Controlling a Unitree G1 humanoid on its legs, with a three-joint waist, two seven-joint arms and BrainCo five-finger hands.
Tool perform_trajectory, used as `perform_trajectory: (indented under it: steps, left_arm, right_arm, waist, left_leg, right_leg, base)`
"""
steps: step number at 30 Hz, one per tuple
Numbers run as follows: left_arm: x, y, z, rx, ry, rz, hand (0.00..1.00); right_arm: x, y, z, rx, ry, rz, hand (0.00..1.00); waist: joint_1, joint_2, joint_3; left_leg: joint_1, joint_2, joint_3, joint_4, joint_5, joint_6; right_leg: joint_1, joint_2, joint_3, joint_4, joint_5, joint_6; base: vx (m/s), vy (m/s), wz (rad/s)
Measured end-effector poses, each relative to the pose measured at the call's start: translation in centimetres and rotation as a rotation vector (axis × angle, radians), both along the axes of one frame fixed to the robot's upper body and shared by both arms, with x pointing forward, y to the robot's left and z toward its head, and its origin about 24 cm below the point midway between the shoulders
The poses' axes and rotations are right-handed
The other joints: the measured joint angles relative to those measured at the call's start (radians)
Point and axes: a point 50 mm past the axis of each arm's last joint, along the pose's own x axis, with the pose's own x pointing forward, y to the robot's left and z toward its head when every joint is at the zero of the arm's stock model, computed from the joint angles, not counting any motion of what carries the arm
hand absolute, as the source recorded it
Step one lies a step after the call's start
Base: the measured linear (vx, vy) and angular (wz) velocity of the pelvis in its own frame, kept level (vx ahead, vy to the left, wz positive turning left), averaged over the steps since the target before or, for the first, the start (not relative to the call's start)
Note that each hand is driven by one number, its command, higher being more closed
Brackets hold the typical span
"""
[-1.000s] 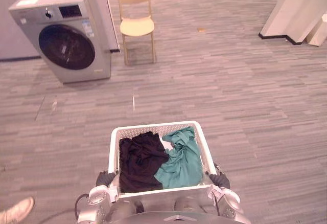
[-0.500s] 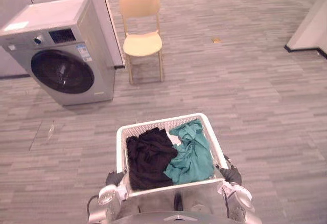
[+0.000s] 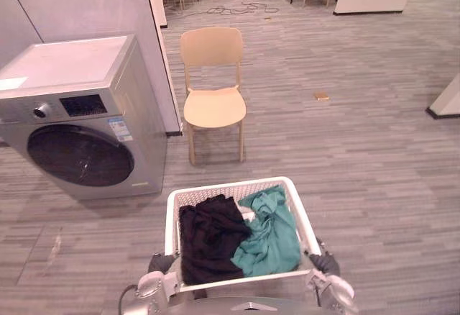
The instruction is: Pick up the laundry basket with both hands and put the clothes into the washing machine.
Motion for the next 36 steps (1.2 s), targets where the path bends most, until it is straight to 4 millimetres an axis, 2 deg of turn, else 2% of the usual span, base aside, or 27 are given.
perform_trajectory:
  steps: [2,4,5,6,7,8,9,10,11,13,14,15,16,17,18,19,20,21,22,23,24,25,26,27,29,33,36]
  left_arm:
    - [1.3,0.4,0.5,0.015,-0.049,-0.008,1.0]
    - [2.9,0.2,1.2,0.015,-0.094,-0.026,1.0]
    - [4.0,-0.3,1.6,0.012,-0.125,-0.048,1.0]
    - [4.3,-0.4,1.8,0.009,-0.134,-0.055,1.0]
    - [4.3,-0.3,1.8,0.01,-0.139,-0.055,1.0]
    - [4.2,-0.4,1.7,0.008,-0.133,-0.057,1.0]
    - [4.1,-1.3,1.6,-0.015,-0.129,-0.063,1.0]
    - [4.2,-1.5,1.7,-0.016,-0.132,-0.068,1.0]
    - [4.1,-2.2,1.6,-0.034,-0.129,-0.071,1.0]
    - [3.6,-2.8,1.4,-0.056,-0.114,-0.06,1.0]
    - [3.3,-2.7,1.3,-0.06,-0.107,-0.049,1.0]
    - [2.9,-2.6,1.2,-0.075,-0.098,-0.021,1.0]
    - [2.6,-2.3,1.1,-0.085,-0.094,0.005,1.0]
    - [2.4,-2.1,1.2,-0.094,-0.101,0.029,1.0]
    - [2.4,-2.1,1.2,-0.096,-0.103,0.032,1.0]
    - [2.3,-2.2,1.2,-0.098,-0.103,0.035,1.0]
    - [2.1,-2.5,1.2,-0.107,-0.1,0.039,1.0]
    - [2.1,-2.7,1.2,-0.113,-0.1,0.041,1.0]
    - [2.2,-2.7,1.3,-0.111,-0.108,0.035,1.0]
    - [2.2,-3.1,1.3,-0.125,-0.115,0.026,1.0]
    - [2.2,-3.5,1.4,-0.131,-0.114,0.014,1.0]
    - [2.1,-4.0,1.2,-0.136,-0.101,-0.017,1.0]
    - [2.1,-4.0,1.2,-0.13,-0.097,-0.032,1.0]
    - [2.1,-4.0,1.2,-0.127,-0.096,-0.043,1.0]
    - [2.5,-4.0,1.4,-0.123,-0.111,-0.082,1.0]
    - [4.4,-3.9,2.2,-0.091,-0.163,-0.155,1.0]
    - [7.1,-5.3,3.4,-0.078,-0.228,-0.254,1.0]
  right_arm:
    - [0.5,0.3,0.5,-0.001,-0.037,0.002,1.0]
    - [1.2,0.2,1.2,-0.012,-0.075,0.003,1.0]
    - [1.6,-0.2,2.1,-0.029,-0.115,-0.013,1.0]
    - [1.7,-0.3,2.4,-0.035,-0.129,-0.017,1.0]
    - [1.7,-0.2,2.4,-0.033,-0.133,-0.019,1.0]
    - [1.7,-0.2,2.4,-0.031,-0.13,-0.022,1.0]
    - [1.5,-0.9,2.5,-0.052,-0.127,-0.04,1.0]
    - [1.5,-1.2,2.7,-0.061,-0.133,-0.054,1.0]
    - [1.6,-1.5,3.3,-0.08,-0.149,-0.066,1.0]
    - [1.4,-1.9,3.7,-0.104,-0.154,-0.072,1.0]
    - [1.3,-1.8,3.8,-0.108,-0.152,-0.063,1.0]
    - [1.6,-1.6,4.1,-0.111,-0.167,-0.047,1.0]
    - [2.1,-1.4,4.4,-0.115,-0.185,-0.027,1.0]
    - [2.8,-0.9,4.6,-0.113,-0.201,0.006,1.0]
    - [3.0,-1.0,4.8,-0.12,-0.205,0.017,1.0]
    - [3.2,-1.2,4.9,-0.132,-0.207,0.027,1.0]
    - [3.6,-1.3,5.2,-0.143,-0.217,0.04,1.0]
    - [3.9,-1.5,5.5,-0.154,-0.226,0.046,1.0]
    - [4.5,-1.5,6.0,-0.166,-0.249,0.044,1.0]
    - [4.8,-1.8,6.5,-0.182,-0.268,0.037,1.0]
    - [4.9,-2.1,6.7,-0.197,-0.271,0.033,1.0]
    - [5.0,-2.5,6.8,-0.211,-0.265,0.033,1.0]
    - [5.1,-2.3,6.7,-0.206,-0.264,0.021,1.0]
    - [5.2,-2.3,6.9,-0.209,-0.27,0.022,1.0]
    - [6.0,-2.5,7.3,-0.213,-0.293,0.017,1.0]
    - [8.2,-3.0,7.4,-0.21,-0.303,0.016,1.0]
    - [10.5,-4.8,9.2,-0.282,-0.337,0.036,1.0]
  waist:
    - [-0.014,0.037,0.024]
    - [-0.029,0.046,0.03]
    - [-0.042,0.064,0.043]
    - [-0.04,0.069,0.046]
    - [-0.026,0.063,0.04]
    - [-0.032,0.063,0.037]
    - [-0.047,0.08,0.026]
    - [-0.043,0.088,0.023]
    - [-0.046,0.102,0.026]
    - [-0.063,0.12,0.033]
    - [-0.06,0.129,0.037]
    - [-0.046,0.142,0.041]
    - [-0.034,0.145,0.047]
    - [-0.021,0.151,0.061]
    - [-0.013,0.154,0.064]
    - [0.01,0.151,0.064]
    - [0.036,0.148,0.064]
    - [0.042,0.149,0.063]
    - [0.052,0.147,0.061]
    - [0.05,0.152,0.056]
    - [0.047,0.166,0.05]
    - [0.038,0.183,0.049]
    - [0.019,0.144,0.046]
    - [0.016,0.121,0.042]
    - [0.014,0.097,0.039]
    - [0.014,0.099,0.043]
    - [-0.003,0.135,0.057]
  left_leg:
    - [0.122,0.022,-0.052,-0.077,-0.023,0.012]
    - [0.179,0.029,-0.089,-0.105,-0.029,0.017]
    - [0.252,0.047,-0.113,-0.136,-0.07,0.009]
    - [0.28,0.058,-0.116,-0.145,-0.097,-0.002]
    - [0.316,0.057,-0.121,-0.154,-0.133,-0.011]
    - [0.343,0.065,-0.14,-0.15,-0.164,-0.014]
    - [0.37,0.096,-0.188,-0.141,-0.179,-0.014]
    - [0.365,0.103,-0.191,-0.112,-0.175,-0.018]
    - [0.335,0.111,-0.198,-0.026,-0.16,-0.036]
    - [0.277,0.131,-0.209,0.174,-0.091,-0.107]
    - [0.209,0.149,-0.213,0.361,-0.009,-0.162]
    - [0.129,0.174,-0.21,0.553,0.131,-0.206]
    - [0.058,0.209,-0.188,0.713,0.171,-0.207]
    - [-0.026,0.245,-0.159,0.874,0.145,-0.16]
    - [-0.061,0.261,-0.149,0.921,0.123,-0.136]
    - [-0.116,0.283,-0.109,0.919,0.067,-0.106]
    - [-0.154,0.295,-0.053,0.816,0.009,-0.098]
    - [-0.167,0.291,-0.036,0.729,-0.015,-0.097]
    - [-0.172,0.257,-0.022,0.467,-0.036,-0.097]
    - [-0.156,0.219,-0.035,0.15,0.031,-0.112]
    - [-0.154,0.21,-0.055,0.04,0.126,-0.112]
    - [-0.136,0.208,-0.057,-0.024,0.203,-0.117]
    - [-0.109,0.166,-0.047,-0.055,0.202,-0.105]
    - [-0.095,0.145,-0.04,-0.083,0.203,-0.103]
    - [-0.081,0.123,-0.016,-0.133,0.199,-0.09]
    - [-0.078,0.124,0.033,-0.176,0.199,-0.089]
    - [-0.135,0.149,0.051,-0.201,0.208,-0.08]
  right_leg:
    - [-0.152,0.084,-0.058,-0.068,-0.121,0.005]
    - [-0.207,0.107,-0.108,-0.215,-0.155,0.023]
    - [-0.231,0.114,-0.186,-0.41,-0.143,0.033]
    - [-0.241,0.127,-0.215,-0.497,-0.114,0.033]
    - [-0.265,0.149,-0.22,-0.677,-0.027,0.028]
    - [-0.265,0.16,-0.203,-0.731,0.096,0.003]
    - [-0.251,0.178,-0.213,-0.693,0.101,-0.029]
    - [-0.25,0.176,-0.217,-0.67,0.077,-0.042]
    - [-0.241,0.154,-0.247,-0.629,0.043,-0.054]
    - [-0.162,0.157,-0.279,-0.638,0.006,-0.066]
    - [-0.094,0.175,-0.291,-0.685,-0.012,-0.068]
    - [-0.032,0.201,-0.292,-0.732,-0.02,-0.08]
    - [0.014,0.228,-0.288,-0.768,-0.032,-0.092]
    - [0.084,0.253,-0.27,-0.811,-0.082,-0.103]
    - [0.111,0.26,-0.263,-0.823,-0.091,-0.102]
    - [0.154,0.258,-0.237,-0.847,-0.106,-0.096]
    - [0.186,0.248,-0.208,-0.876,-0.112,-0.09]
    - [0.195,0.242,-0.196,-0.891,-0.114,-0.087]
    - [0.198,0.224,-0.174,-0.906,-0.117,-0.069]
    - [0.192,0.219,-0.156,-0.901,-0.12,-0.035]
    - [0.185,0.227,-0.15,-0.885,-0.13,-0.019]
    - [0.188,0.238,-0.132,-0.842,-0.166,0.013]
    - [0.184,0.196,-0.115,-0.808,-0.181,0.03]
    - [0.179,0.177,-0.086,-0.804,-0.184,0.035]
    - [0.175,0.163,-0.012,-0.844,-0.179,0.045]
    - [0.158,0.16,0.071,-0.914,-0.147,0.066]
    - [0.074,0.182,0.095,-0.923,-0.104,0.079]
  base:
    - [0.6,0.067,0.16]
    - [0.64,-0.021,0.68]
    - [0.7,-0.053,0.79]
    - [0.7,-0.085,0.51]
    - [0.59,-0.129,0.26]
    - [0.73,-0.198,0.51]
    - [0.64,-0.19,0.57]
    - [0.5,-0.168,0.6]
    - [0.58,-0.217,0.55]
    - [0.63,-0.245,0.56]
    - [0.53,-0.187,0.09]
    - [0.5,-0.157,-0.19]
    - [0.44,-0.106,-0.5]
    - [0.33,-0.08,-0.43]
    - [0.38,-0.083,-0.44]
    - [0.34,-0.046,-0.55]
    - [0.32,-0.02,-0.61]
    - [0.3,0.036,-0.67]
    - [0.39,0.102,-0.52]
    - [0.34,0.1,-0.44]
    - [0.48,0.18,-0.27]
    - [0.4,0.136,-0.01]
    - [0.46,0.149,-0.02]
    - [0.26,0.041,-0.03]
    - [0.29,0.06,-0.25]
    - [0.15,0.036,-0.46]
    - [-0.01,-0.004,-0.35]
